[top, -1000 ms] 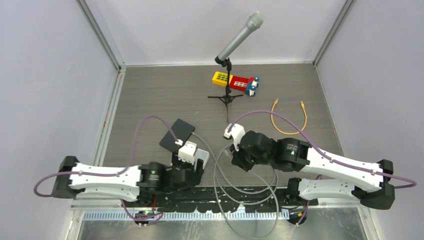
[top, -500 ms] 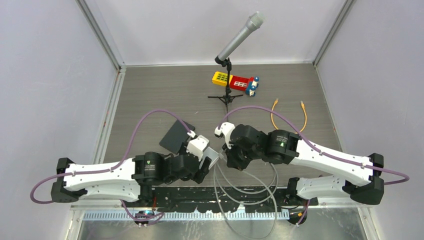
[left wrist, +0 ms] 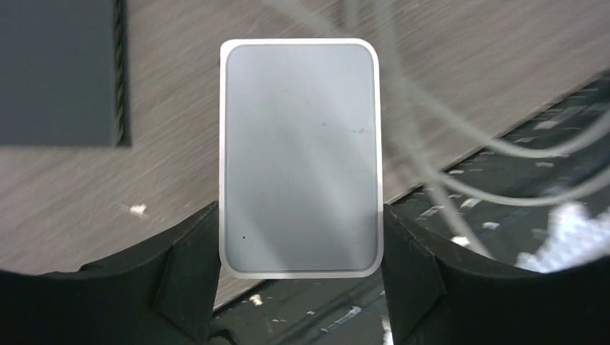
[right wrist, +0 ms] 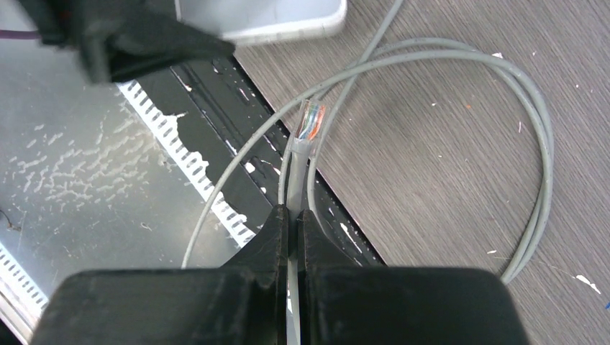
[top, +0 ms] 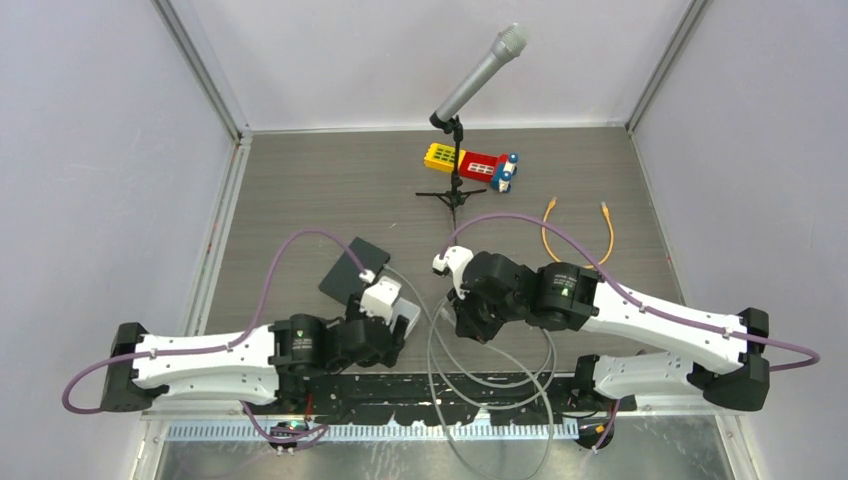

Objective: Insert the plug into the switch port
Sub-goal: Pick up the connector from the center of the board, then place the switch port at the center of the board.

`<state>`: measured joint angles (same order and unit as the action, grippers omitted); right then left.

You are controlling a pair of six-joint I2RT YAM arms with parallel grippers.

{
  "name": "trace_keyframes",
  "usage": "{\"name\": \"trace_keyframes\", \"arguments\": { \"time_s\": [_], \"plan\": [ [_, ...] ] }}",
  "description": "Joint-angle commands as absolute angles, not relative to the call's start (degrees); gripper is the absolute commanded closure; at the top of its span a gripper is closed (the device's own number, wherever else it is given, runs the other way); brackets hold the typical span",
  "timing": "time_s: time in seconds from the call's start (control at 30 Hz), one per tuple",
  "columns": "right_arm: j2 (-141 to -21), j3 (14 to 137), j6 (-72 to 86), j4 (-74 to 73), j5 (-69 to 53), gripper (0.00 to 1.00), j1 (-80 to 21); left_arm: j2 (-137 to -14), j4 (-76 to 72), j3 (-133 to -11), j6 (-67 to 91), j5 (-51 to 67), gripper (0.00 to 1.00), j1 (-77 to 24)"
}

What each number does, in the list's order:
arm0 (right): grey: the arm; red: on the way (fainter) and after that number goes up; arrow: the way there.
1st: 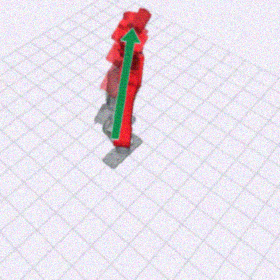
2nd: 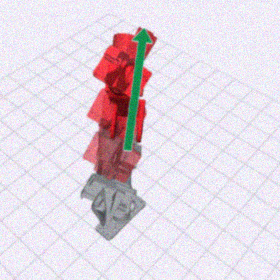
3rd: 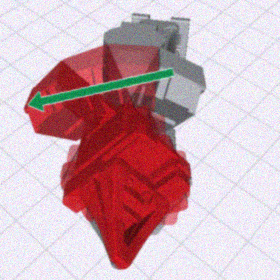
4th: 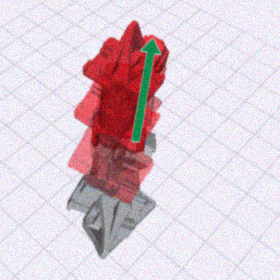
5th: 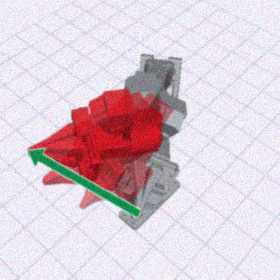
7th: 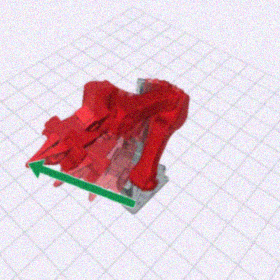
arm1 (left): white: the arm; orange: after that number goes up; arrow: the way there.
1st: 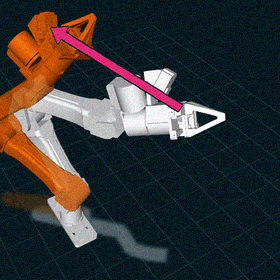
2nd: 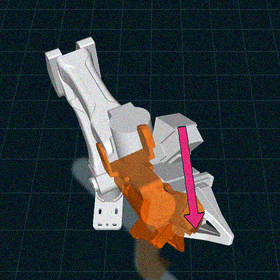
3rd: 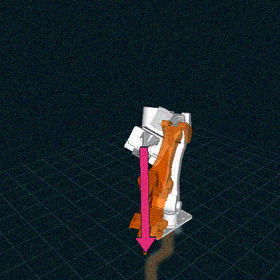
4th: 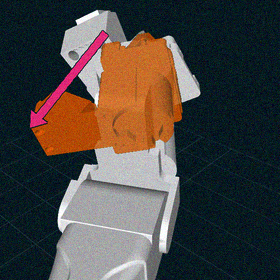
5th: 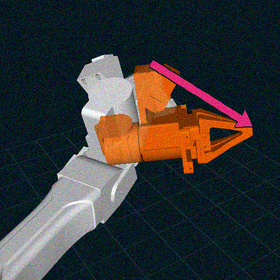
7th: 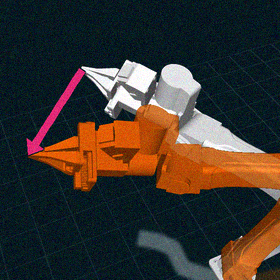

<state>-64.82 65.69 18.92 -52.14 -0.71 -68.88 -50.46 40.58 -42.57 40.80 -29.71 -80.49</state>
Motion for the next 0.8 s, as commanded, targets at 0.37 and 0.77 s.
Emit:
{"name": "trace_keyframes", "arguments": {
  "time_s": [0.37, 0.77],
  "plan": [
    [-63.2, 61.9, 20.8, -47.1, -4.0, 1.00, -68.9, -54.7, 14.8, -18.7, 55.1, -61.5, 1.00, -96.0],
    [-60.6, 60.7, 23.6, -46.4, -5.4, 1.00, -68.9, -62.4, -1.9, -9.9, 56.1, -66.1, 0.68, -98.8]
  ]
}}
